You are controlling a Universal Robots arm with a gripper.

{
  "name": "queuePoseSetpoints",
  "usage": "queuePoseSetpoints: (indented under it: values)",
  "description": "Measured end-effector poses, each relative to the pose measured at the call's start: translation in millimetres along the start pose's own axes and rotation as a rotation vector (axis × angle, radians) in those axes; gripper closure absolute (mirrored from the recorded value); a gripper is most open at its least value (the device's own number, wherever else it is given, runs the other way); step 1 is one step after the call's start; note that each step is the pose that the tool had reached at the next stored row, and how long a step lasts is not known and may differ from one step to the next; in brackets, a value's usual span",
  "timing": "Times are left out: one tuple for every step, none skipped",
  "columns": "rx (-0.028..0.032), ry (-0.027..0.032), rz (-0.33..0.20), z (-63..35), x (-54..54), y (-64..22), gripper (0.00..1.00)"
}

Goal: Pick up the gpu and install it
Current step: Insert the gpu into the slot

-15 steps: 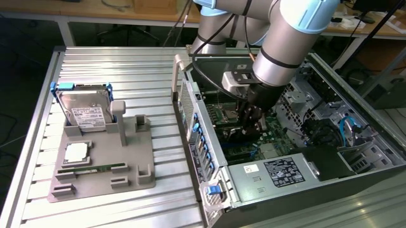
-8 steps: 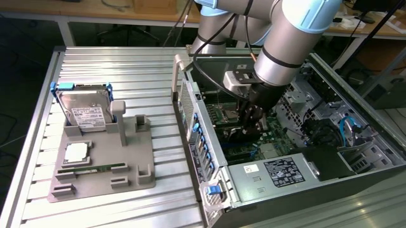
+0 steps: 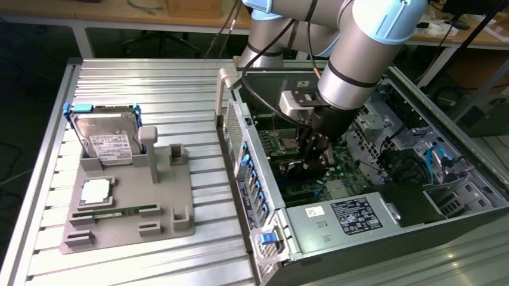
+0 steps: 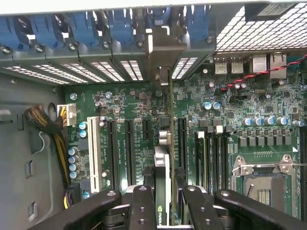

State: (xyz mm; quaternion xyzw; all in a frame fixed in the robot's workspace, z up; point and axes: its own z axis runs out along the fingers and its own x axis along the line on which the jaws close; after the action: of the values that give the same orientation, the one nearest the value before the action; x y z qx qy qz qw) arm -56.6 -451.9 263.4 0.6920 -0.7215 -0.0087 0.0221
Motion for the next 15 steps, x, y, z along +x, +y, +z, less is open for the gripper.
queuePoseSetpoints:
  values:
    - [0.0001,-0.0001,0.0,0.1,0.0,0.0,0.73]
    - [0.0001,-0.0003,0.0,0.2,0.1,0.1,0.73]
    - [0.0001,-0.0004,0.0,0.2,0.1,0.1,0.73]
    - [0.0001,-0.0004,0.0,0.2,0.1,0.1,0.73]
    - [0.0001,-0.0004,0.0,0.2,0.1,0.2,0.73]
    - [0.0001,-0.0004,0.0,0.2,0.2,0.3,0.73]
    - [0.0001,-0.0004,0.0,0.2,0.2,0.7,0.73]
    - [0.0001,-0.0004,-0.001,0.3,0.2,1.3,0.73]
    - [0.0001,-0.0003,-0.002,0.3,0.2,1.6,0.73]
    - [0.0002,-0.0002,-0.003,0.3,0.3,1.8,0.73]
    - [0.0001,-0.0001,-0.003,0.3,0.3,2.0,0.73]
    - [0.0001,-0.0002,-0.003,0.3,0.3,2.0,0.73]
    - [0.0001,-0.0001,-0.003,0.3,0.3,2.0,0.73]
    - [0.0001,-0.0001,-0.003,0.3,0.3,2.0,0.73]
    - [0.0001,-0.0002,-0.003,0.3,0.3,2.0,0.73]
